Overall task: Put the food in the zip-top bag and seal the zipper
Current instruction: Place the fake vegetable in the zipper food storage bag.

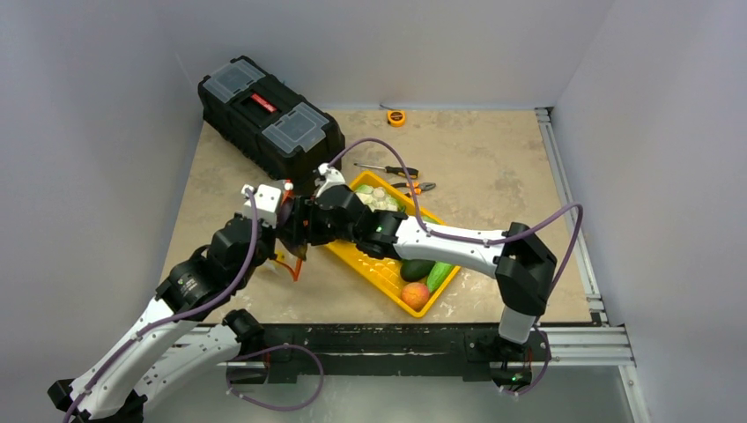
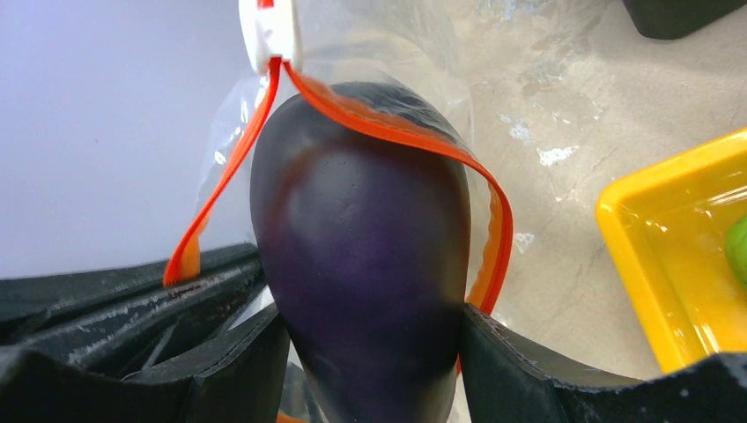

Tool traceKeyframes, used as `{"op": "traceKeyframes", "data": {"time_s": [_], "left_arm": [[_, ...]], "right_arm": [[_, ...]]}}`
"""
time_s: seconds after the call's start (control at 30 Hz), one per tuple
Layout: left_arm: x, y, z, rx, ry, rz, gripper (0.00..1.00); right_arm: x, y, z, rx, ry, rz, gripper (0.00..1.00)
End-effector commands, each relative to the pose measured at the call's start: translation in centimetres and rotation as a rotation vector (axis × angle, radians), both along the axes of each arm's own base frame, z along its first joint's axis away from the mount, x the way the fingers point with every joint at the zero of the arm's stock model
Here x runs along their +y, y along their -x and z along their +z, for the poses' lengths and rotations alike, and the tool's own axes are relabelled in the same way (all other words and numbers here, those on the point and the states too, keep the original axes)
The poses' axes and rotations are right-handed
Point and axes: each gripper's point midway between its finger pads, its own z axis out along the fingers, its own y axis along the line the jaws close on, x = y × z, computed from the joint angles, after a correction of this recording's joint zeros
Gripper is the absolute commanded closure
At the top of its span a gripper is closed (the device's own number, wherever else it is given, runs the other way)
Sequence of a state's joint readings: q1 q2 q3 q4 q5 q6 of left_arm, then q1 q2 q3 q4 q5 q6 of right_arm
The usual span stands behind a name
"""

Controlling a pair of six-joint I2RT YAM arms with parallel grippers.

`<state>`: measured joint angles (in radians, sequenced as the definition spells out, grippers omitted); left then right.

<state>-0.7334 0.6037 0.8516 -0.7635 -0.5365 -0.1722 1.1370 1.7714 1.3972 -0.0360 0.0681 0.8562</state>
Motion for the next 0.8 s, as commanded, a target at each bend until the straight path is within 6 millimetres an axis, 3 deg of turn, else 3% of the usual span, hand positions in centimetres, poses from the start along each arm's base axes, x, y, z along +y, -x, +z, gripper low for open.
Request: {"op": "traceKeyframes", "data": {"time_s": [0.0, 0.3, 0.63, 0.77], "left_arm": [[-0.9, -0.3, 0.4, -0.016, 0.027, -0.026, 1.0], [-1.4, -0.3, 0.3, -0.008, 0.03, -0.055, 1.0], [-1.5, -0.1, 0.6, -0.021, 0.045, -0.066, 1.0], [-1.4, -0.1, 0.7, -0.025, 0.047, -0.065, 1.0]], "right_arm": [[1.5, 0.3, 8.0, 0.022, -0.306, 0.012, 0.67], [2.1, 0.3, 8.4, 0.211, -0.473, 0.004, 0.68], [3.7, -2.0, 3.4, 0.053, -0.263, 0.008, 0.66], [3.7, -2.8, 1.9, -0.047, -0.189, 0.024, 0.57]]}}
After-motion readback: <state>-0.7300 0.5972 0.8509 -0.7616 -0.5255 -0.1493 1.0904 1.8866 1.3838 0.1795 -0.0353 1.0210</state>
